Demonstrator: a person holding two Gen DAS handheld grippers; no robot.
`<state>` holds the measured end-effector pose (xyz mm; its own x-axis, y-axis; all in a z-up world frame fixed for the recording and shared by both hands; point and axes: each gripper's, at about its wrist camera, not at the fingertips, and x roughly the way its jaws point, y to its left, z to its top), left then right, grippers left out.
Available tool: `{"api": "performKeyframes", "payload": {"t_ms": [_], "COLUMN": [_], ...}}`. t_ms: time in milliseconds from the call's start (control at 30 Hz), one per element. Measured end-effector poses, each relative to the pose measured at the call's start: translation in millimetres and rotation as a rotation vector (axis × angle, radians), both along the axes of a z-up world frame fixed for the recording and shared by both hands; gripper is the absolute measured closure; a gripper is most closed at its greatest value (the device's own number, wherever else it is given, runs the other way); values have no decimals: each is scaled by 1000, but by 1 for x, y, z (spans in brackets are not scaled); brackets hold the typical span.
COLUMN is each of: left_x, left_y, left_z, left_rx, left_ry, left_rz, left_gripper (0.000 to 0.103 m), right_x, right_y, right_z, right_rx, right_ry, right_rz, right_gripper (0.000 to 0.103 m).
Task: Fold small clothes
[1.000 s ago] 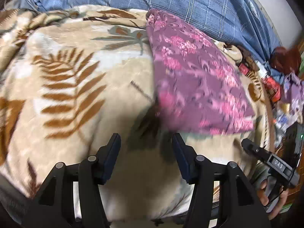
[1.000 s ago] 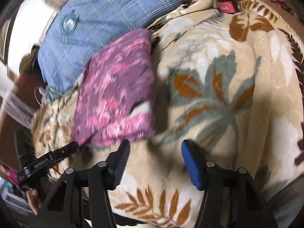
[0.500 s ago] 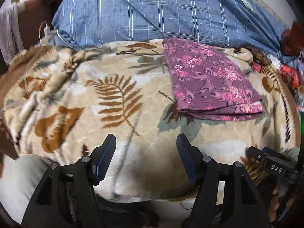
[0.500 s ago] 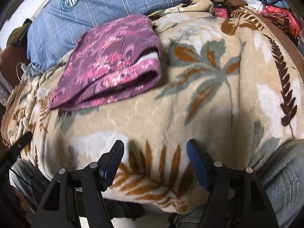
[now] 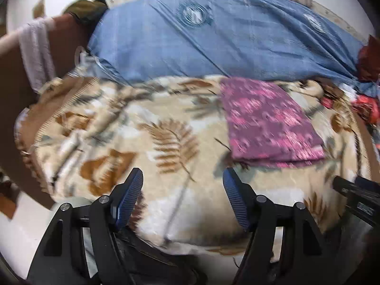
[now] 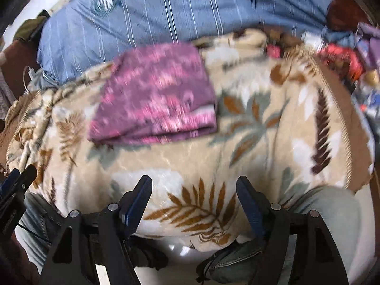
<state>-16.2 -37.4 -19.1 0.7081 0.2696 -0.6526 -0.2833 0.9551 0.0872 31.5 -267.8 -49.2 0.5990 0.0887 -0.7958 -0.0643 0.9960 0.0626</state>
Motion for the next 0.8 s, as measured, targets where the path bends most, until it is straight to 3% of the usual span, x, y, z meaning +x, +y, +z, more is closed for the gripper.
{"api": "performKeyframes", "payload": {"t_ms": [133, 333, 800], "left_x": [2, 8, 7], "left_y": [-6, -22, -38], "left_z": [16, 27, 30], "left_rx": [31, 61, 73], "left_ry": [-14, 29, 44], "left_rz": [4, -40, -108], "left_gripper": [33, 33, 32], "right_x": [-13, -21, -22], "right_y": [4, 7, -1], "right_z": [31, 59, 61], "right_rx": [10, -11, -6], "right_ry": [-74, -145, -144], "right_rz": [2, 0, -36], "right_gripper": [28, 27, 27]}}
